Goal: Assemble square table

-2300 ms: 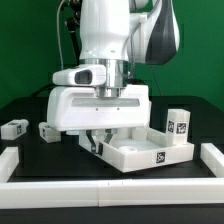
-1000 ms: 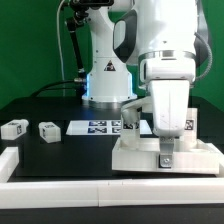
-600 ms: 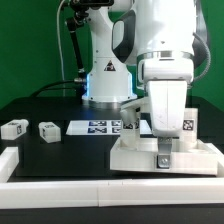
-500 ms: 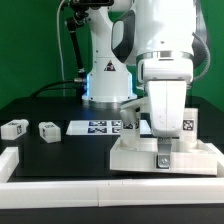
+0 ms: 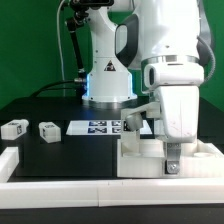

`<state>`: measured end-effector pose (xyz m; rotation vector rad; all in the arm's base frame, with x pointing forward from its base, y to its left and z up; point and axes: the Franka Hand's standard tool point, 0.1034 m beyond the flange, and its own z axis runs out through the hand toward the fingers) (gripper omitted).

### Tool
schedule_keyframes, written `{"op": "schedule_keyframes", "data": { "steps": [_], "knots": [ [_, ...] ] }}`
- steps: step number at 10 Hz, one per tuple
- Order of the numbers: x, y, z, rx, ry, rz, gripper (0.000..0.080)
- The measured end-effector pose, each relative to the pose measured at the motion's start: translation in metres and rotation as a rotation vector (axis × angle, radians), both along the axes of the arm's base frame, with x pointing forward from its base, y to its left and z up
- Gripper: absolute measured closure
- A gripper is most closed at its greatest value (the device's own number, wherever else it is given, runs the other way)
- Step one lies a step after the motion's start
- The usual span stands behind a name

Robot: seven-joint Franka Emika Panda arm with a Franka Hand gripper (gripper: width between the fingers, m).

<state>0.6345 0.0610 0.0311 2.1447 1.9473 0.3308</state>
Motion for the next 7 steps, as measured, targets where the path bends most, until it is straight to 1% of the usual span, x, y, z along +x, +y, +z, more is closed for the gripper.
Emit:
{"op": "schedule_keyframes", "data": {
  "steps": [1, 2, 4, 6, 7],
  "knots": [
    [0.0029, 0.0047, 0.0013, -0.002, 0.008, -0.001, 0.0726],
    [0.0041, 0.0054, 0.0020, -0.007, 0.016, -0.005, 0.0726],
    [0.0038, 0.0015, 0.0014, -0.009, 0.018, -0.012, 0.0724],
    [0.0037, 0.0010, 0.0013, -0.009, 0.018, -0.013, 0.0373],
    [0.0037, 0.0009, 0.0013, -0.009, 0.018, -0.013, 0.0373]
  ]
}}
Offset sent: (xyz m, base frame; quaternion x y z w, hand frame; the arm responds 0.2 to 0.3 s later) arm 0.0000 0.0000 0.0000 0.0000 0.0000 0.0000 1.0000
